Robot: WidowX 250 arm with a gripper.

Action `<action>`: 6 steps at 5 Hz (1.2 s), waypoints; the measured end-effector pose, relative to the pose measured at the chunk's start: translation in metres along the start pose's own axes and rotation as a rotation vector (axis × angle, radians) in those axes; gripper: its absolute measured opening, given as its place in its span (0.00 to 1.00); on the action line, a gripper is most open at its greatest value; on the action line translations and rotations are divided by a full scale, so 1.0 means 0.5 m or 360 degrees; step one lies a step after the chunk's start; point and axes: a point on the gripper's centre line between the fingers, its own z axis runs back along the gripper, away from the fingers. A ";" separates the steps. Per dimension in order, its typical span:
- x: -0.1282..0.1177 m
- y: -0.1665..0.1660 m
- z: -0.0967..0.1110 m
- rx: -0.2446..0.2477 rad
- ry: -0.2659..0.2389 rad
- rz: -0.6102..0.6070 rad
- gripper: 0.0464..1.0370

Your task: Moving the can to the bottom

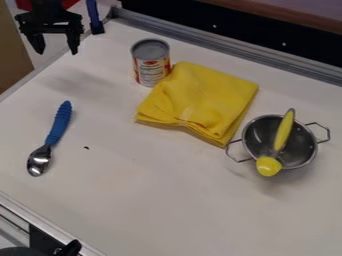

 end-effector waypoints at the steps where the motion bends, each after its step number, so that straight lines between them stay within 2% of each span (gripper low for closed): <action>1: -0.019 -0.006 -0.037 -0.0012 0.0077 0.0011 0.96; 2: 0.019 -0.041 -0.042 0.0003 0.0005 0.0112 0.96; 3: 0.047 -0.089 -0.045 -0.0009 -0.0037 0.0124 0.96; 4: 0.088 -0.128 -0.029 -0.0034 -0.0081 0.0122 0.96; 5: 0.126 -0.154 -0.010 -0.0002 -0.0234 0.0165 0.96; 6: 0.139 -0.181 -0.015 -0.0034 -0.0231 0.0130 0.96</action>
